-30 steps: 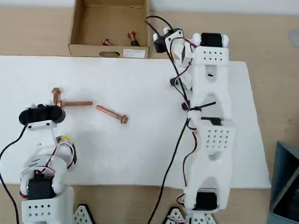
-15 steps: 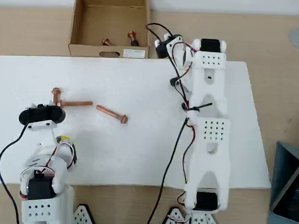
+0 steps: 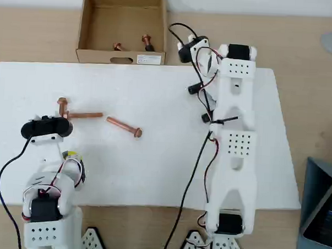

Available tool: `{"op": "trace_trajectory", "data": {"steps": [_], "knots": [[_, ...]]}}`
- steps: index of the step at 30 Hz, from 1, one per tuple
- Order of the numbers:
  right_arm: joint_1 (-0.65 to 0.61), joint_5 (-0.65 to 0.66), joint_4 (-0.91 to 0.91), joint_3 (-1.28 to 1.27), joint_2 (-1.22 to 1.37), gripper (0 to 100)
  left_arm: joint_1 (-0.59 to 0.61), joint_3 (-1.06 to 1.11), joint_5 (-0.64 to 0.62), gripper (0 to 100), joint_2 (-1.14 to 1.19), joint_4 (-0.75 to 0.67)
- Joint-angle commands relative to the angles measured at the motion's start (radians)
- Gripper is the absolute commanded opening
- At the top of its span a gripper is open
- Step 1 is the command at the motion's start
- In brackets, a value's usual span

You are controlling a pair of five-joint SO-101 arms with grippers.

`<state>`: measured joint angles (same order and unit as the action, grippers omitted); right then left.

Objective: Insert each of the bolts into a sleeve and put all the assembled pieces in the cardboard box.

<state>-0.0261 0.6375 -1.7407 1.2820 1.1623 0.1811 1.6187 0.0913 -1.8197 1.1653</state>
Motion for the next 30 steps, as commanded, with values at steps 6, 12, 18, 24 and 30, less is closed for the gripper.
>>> {"op": "trace_trajectory", "data": {"steps": [6, 12, 18, 24, 30], "knots": [[0.002, -0.015, -0.048, 0.028, -0.131, 1.0, 0.008, -0.005, 0.006, 0, -0.004, -0.002], [-0.004, -0.043, -0.048, -0.143, -0.357, 1.0, 0.008, -0.005, 0.006, 0, -0.004, -0.002], [-0.010, -0.106, -0.048, -0.363, -0.628, 1.0, 0.008, -0.005, 0.006, 0, -0.004, -0.002], [-0.027, -0.184, -0.048, -0.647, -0.912, 1.0, 0.008, -0.005, 0.006, 0, -0.004, -0.002], [-0.024, -0.315, -0.048, -0.992, -1.199, 1.0, 0.008, -0.005, 0.006, 1, -0.004, -0.003]]}}
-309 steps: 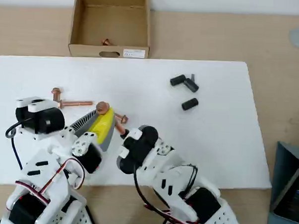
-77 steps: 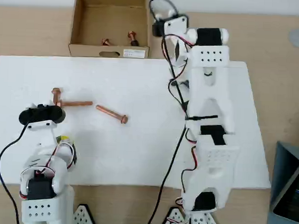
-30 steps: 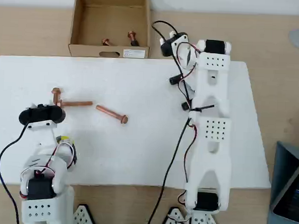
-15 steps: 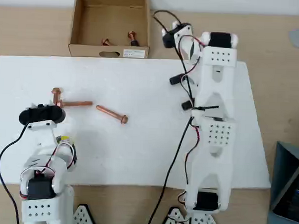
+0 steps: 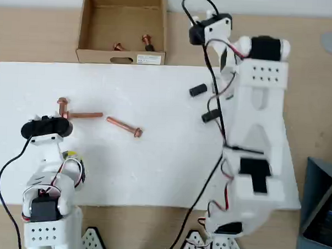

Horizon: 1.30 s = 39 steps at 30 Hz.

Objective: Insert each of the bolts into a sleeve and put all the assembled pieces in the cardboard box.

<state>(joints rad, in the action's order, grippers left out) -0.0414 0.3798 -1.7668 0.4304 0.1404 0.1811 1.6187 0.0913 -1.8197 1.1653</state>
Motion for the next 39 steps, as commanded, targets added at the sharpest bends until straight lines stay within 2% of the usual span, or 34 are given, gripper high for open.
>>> {"op": "trace_trajectory", "data": {"steps": [1, 8, 16, 26, 34, 39], "knots": [[-0.008, -0.077, -0.021, -0.199, -0.220, 1.0, 0.008, -0.005, 0.006, 1, -0.004, -0.005], [-0.004, -0.175, -0.014, -0.539, -0.490, 1.0, 0.008, -0.078, 0.006, 1, -0.002, -0.003], [-0.002, -0.219, 0.026, -0.762, -0.644, 1.0, 0.008, -0.273, 0.008, 1, 0.062, 0.005], [-0.002, -0.250, 0.037, -0.808, -0.685, 1.0, 0.015, -0.703, 0.005, 0, 0.691, 0.005], [-0.002, -0.250, 0.041, -0.809, -0.685, 1.0, 0.121, -1.036, 0.009, 0, 1.179, 0.005], [-0.002, -0.250, 0.060, -0.848, -0.687, 1.0, 0.130, -1.218, 0.144, 1, 1.428, 0.098]]}}
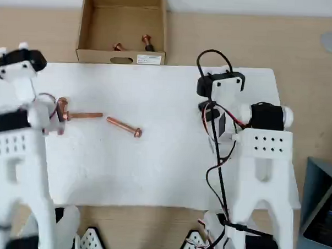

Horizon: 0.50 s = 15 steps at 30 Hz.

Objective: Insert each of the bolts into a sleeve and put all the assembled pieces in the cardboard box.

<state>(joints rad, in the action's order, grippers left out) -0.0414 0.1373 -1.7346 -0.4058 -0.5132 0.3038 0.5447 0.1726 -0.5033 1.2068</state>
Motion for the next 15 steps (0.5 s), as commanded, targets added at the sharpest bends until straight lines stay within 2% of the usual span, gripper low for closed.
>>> {"op": "trace_trajectory", "data": {"steps": [1, 6, 15], "knots": [[-0.002, -0.008, 0.035, -0.025, -0.033, 1.0, 0.006, -0.184, 0.091, 1, 0.157, 0.084], [-0.002, -0.008, 0.084, -0.090, -0.033, 1.0, 0.009, -0.370, 0.143, 1, 0.377, 0.166], [-0.002, -0.008, 0.091, -0.093, -0.033, 1.0, 0.005, -0.769, 0.146, 2, 0.719, 0.321]]}}
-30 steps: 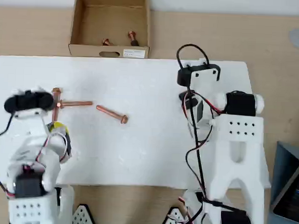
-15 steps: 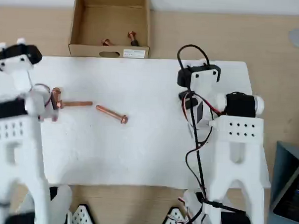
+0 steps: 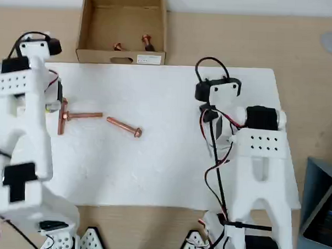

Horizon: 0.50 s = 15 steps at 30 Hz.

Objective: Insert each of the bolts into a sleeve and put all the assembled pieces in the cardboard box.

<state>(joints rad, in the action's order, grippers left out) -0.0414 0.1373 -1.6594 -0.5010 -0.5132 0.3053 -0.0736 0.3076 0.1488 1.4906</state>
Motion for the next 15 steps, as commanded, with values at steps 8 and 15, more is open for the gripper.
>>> {"op": "trace_trajectory", "data": {"steps": [8, 15], "knots": [[-0.004, -0.006, 0.035, 0.001, -0.033, 1.0, 0.003, -0.422, 0.046, 9, 0.303, 0.152], [-0.008, -0.003, 0.035, 0.004, -0.033, 1.0, 0.003, -0.465, 0.078, 9, 0.415, 0.161]]}}
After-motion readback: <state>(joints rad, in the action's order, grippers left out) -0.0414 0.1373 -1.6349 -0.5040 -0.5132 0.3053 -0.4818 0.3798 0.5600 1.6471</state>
